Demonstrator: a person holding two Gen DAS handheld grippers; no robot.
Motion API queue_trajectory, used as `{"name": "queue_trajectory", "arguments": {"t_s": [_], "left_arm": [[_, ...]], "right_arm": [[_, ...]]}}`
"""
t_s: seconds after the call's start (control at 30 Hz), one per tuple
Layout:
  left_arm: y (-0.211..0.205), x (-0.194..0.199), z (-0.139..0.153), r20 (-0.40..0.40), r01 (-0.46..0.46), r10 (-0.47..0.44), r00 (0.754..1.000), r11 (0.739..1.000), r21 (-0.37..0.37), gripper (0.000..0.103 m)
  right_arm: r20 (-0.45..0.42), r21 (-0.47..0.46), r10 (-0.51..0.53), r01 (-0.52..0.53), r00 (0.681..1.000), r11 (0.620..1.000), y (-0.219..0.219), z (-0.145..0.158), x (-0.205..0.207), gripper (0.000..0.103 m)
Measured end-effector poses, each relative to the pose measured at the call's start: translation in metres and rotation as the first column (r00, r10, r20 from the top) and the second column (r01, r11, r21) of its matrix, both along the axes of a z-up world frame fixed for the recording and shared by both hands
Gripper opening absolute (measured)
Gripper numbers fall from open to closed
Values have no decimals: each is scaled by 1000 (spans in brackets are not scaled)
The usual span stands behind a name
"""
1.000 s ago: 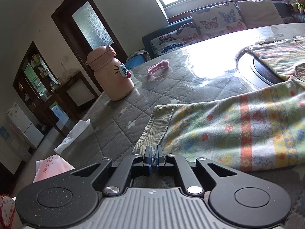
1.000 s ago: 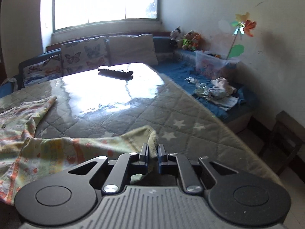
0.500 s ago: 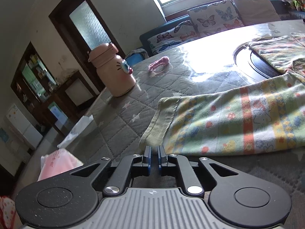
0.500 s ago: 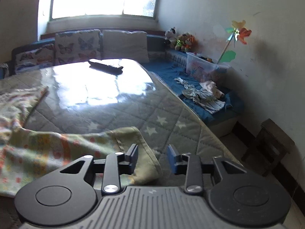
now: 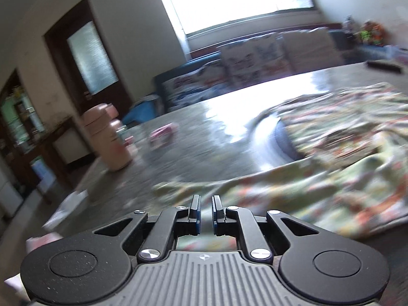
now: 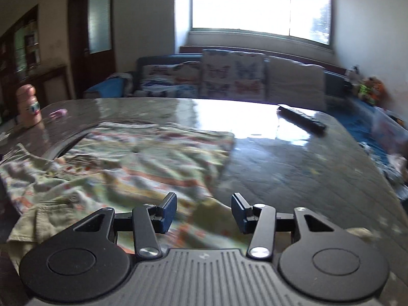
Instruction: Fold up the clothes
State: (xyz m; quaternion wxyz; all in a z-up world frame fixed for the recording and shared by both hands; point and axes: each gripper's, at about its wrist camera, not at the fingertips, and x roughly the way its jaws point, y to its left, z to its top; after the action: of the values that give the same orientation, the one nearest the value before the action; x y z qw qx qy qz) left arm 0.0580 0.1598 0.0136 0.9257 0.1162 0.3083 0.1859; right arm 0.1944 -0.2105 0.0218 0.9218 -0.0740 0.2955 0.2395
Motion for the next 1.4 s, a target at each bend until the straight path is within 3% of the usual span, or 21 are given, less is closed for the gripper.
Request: {"name": "queue_trajectory", "arguments": {"t_s": [0.2,0.4,0.63,0.9,1.07,1.23,1.4], "left_arm": [[-48,35,-3,11,171,-171,985,983,-59,11],[-98,65,-14,-3,345,-349,937,929,-137,11],[-127,74,-31,-34,445,-462,886,870,-212,9],[-122,70,-27,-21,450,-469,883,859,-246,10],[-108,64,-20,-3,410,-424,905,876,-255,10],[-100,54,-15,10,386,-396,918,889,-246,10],[-96,42,-15,9,370,-380,925,894,-252,10]], "right_arm": [[-41,9,60,-60,997,998,37,-11,31,45],[-104,16,27,-25,994,1000,47,-27,78,44],[-116,-8,-7,6,993,1000,57,-42,125,41],[-119,8,-52,53,992,999,66,-44,166,42],[-112,-6,1,-1,994,1000,64,-28,139,42],[-122,0,154,-156,980,988,66,-13,68,42],[-142,39,324,-322,935,946,74,-3,-10,41]]}}
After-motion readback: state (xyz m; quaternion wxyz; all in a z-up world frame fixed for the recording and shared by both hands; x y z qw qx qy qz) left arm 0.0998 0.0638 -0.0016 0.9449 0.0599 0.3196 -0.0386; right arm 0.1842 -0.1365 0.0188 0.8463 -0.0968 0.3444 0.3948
